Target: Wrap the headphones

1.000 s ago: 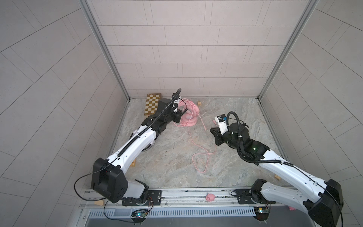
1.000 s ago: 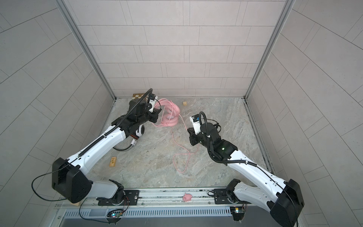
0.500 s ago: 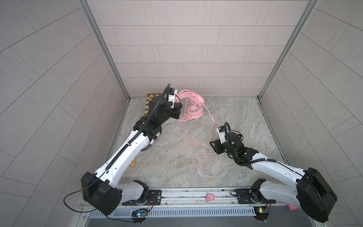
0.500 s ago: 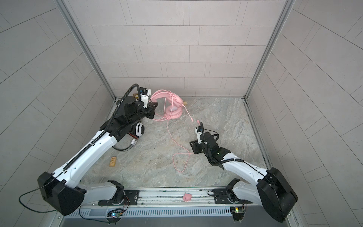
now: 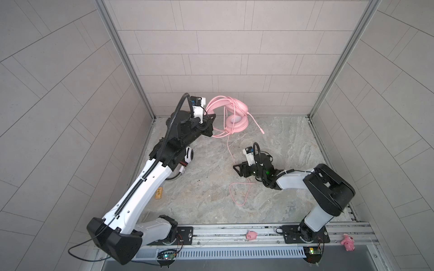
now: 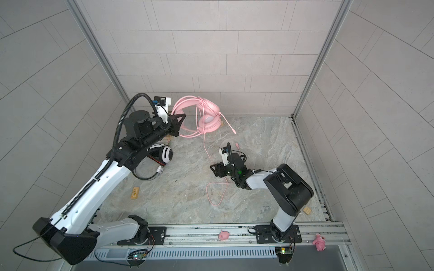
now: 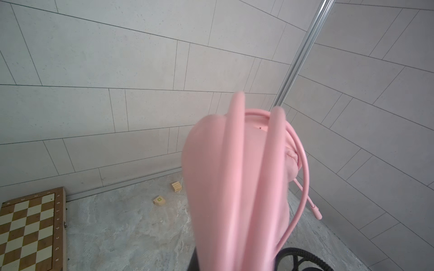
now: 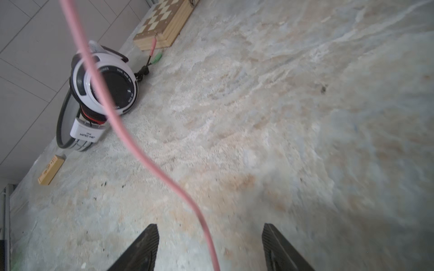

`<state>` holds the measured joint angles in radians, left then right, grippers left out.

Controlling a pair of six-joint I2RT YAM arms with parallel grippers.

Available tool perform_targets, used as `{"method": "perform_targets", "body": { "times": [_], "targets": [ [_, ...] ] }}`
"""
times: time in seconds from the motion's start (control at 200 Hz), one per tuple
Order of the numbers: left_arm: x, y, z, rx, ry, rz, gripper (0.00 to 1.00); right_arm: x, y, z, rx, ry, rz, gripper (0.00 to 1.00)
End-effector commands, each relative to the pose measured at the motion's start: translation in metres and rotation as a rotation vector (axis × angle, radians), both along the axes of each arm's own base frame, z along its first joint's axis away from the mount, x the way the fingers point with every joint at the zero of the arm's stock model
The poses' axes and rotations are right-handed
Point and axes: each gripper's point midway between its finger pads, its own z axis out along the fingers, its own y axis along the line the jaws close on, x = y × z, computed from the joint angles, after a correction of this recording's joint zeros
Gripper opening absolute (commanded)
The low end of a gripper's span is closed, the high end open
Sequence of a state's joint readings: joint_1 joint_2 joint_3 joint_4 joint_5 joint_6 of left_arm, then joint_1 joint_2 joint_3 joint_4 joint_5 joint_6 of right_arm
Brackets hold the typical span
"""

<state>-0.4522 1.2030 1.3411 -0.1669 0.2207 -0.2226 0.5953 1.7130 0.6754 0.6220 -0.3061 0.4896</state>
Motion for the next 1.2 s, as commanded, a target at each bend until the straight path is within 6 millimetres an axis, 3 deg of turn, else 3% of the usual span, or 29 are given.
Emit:
{"method": "perform_targets", "body": {
  "times": [0.0,0.225,0.265,0.315,0.415,0.58,0.736,0.751,0.956,1.066,1.196],
  "targets": [
    [-0.021,0.004,0.067,-0.108,-0.155,-0.026,0.00,0.023,0.024,0.023,0.081,-0.090,0.021,0.74],
    [-0.025,0.007,0.078,-0.120,-0.175,-0.023,0.00,0.022,0.073,0.016,0.128,-0.079,0.110,0.73],
    [-0.025,0.007,0.079,-0.121,-0.176,-0.023,0.00,0.021,0.077,0.014,0.140,-0.074,0.119,0.69],
    [-0.024,0.007,0.079,-0.121,-0.177,-0.019,0.00,0.018,0.079,0.010,0.157,-0.066,0.123,0.57],
    [-0.021,0.008,0.079,-0.112,-0.180,-0.008,0.00,0.009,0.074,0.005,0.168,-0.055,0.124,0.30],
    [-0.007,0.009,0.071,-0.108,-0.173,0.022,0.00,-0.021,0.069,0.009,0.178,-0.039,0.162,0.12],
    [0.018,0.009,0.055,-0.084,-0.179,0.074,0.00,-0.068,0.072,0.023,0.118,-0.054,0.224,0.06],
    [0.021,0.010,0.053,-0.078,-0.177,0.081,0.00,-0.077,0.066,0.013,0.088,-0.034,0.227,0.06],
    [0.066,0.031,0.024,-0.042,-0.152,0.197,0.00,-0.142,0.049,0.036,-0.062,-0.107,0.297,0.04],
    [0.085,0.041,0.010,-0.020,-0.133,0.240,0.00,-0.157,0.034,0.056,-0.107,-0.149,0.293,0.04],
    [0.094,0.042,-0.014,0.033,-0.104,0.259,0.00,-0.158,0.013,0.084,-0.140,-0.206,0.257,0.04]
  ]
}}
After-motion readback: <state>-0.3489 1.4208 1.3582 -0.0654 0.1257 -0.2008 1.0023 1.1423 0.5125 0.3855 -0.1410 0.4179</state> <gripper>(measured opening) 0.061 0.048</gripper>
